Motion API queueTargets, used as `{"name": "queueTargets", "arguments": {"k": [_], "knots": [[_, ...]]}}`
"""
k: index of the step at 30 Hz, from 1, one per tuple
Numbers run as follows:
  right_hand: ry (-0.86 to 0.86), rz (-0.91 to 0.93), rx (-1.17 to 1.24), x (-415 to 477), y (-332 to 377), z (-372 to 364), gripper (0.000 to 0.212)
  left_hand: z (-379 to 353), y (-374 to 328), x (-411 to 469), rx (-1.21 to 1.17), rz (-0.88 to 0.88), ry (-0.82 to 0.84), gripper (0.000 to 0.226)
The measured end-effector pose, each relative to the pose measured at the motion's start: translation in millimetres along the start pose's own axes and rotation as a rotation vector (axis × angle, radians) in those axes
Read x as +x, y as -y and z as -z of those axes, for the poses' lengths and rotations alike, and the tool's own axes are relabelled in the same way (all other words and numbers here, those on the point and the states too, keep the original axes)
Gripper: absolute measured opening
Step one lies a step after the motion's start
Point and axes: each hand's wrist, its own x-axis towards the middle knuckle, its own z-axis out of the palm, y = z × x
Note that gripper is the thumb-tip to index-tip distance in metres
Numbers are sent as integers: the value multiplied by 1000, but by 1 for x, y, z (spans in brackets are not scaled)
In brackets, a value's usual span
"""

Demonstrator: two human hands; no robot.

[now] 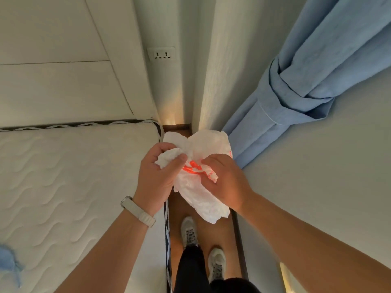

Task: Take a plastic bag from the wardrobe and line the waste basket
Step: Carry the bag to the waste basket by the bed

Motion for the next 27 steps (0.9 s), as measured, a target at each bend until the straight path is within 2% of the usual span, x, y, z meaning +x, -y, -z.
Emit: {"name": "queueTargets", "arguments": {"k": [5, 11, 19, 23, 27], "knots": [[-7, -79, 9, 27, -28, -40, 23, 9, 43, 53, 19, 55, 58, 18], [67, -170, 36, 37, -74, -95, 23, 9, 108, 92, 63, 86, 60, 20], [46, -106, 62, 20, -160, -196, 23, -8, 219, 125, 193, 4, 65, 17], [49, -72, 73, 7, -212, -255, 18, -17, 287, 142, 263, -36, 107, 21], [34, -124, 68, -6, -261, -308, 15, -26, 349, 157, 296, -32, 186, 18]]}}
